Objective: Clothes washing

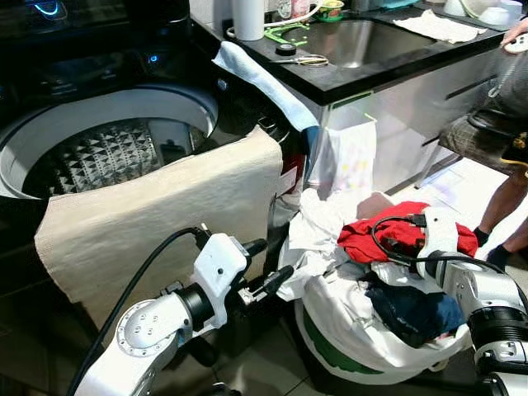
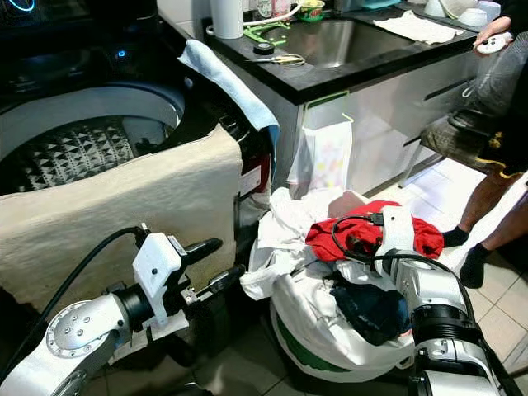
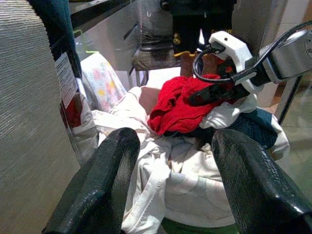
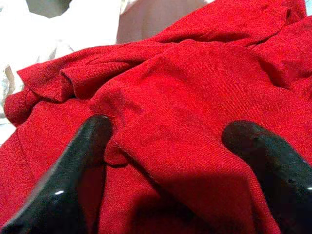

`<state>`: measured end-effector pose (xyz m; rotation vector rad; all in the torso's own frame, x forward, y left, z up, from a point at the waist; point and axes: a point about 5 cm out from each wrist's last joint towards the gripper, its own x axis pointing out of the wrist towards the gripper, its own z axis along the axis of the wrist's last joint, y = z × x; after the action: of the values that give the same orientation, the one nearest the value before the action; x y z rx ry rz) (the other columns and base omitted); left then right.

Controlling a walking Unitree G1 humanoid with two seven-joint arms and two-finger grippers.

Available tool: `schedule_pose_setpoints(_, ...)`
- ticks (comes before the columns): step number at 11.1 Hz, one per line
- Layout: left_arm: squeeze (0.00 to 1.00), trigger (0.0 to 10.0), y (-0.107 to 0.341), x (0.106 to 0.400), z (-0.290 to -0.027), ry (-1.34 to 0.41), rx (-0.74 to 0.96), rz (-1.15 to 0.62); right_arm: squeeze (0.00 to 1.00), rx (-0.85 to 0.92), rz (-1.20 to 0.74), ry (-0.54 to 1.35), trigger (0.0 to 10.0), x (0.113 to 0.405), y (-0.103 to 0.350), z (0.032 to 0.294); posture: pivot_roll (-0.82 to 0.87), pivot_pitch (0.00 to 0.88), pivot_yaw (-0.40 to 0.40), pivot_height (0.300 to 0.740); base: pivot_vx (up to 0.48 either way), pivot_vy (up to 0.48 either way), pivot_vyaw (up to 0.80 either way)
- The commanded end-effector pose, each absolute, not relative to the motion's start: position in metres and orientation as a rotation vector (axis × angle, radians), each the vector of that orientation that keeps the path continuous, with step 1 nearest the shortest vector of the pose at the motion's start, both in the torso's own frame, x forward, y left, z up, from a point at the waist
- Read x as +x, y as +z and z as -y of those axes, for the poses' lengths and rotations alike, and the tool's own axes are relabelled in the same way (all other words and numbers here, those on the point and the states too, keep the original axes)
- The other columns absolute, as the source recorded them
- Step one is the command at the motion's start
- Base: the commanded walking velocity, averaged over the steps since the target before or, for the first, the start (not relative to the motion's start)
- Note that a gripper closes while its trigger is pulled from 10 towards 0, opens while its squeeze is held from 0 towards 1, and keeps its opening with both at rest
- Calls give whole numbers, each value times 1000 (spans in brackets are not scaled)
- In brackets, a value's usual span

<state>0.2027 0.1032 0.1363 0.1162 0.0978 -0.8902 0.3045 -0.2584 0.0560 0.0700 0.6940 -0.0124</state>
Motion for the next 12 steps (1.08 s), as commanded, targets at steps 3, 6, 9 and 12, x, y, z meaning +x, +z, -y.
schedule_pose_setpoints(3,0,10000,141,203,-103,-903,133,-86,0,79,-693,-21,0,305,56,259,-3,0,21,719,0,0,0)
schedule_pose_setpoints(6,0,10000,141,206,-104,-883,139,-73,0,73,-670,-12,0,309,60,256,-9,0,20,719,0,0,0)
schedule_pose_setpoints(9,0,10000,141,207,-104,-875,144,-67,0,74,-656,-17,0,310,61,256,-10,0,19,719,0,0,0)
schedule_pose_setpoints(12,0,10000,140,207,-104,-869,153,-66,0,73,-646,-13,0,310,62,255,-12,0,20,719,0,0,0)
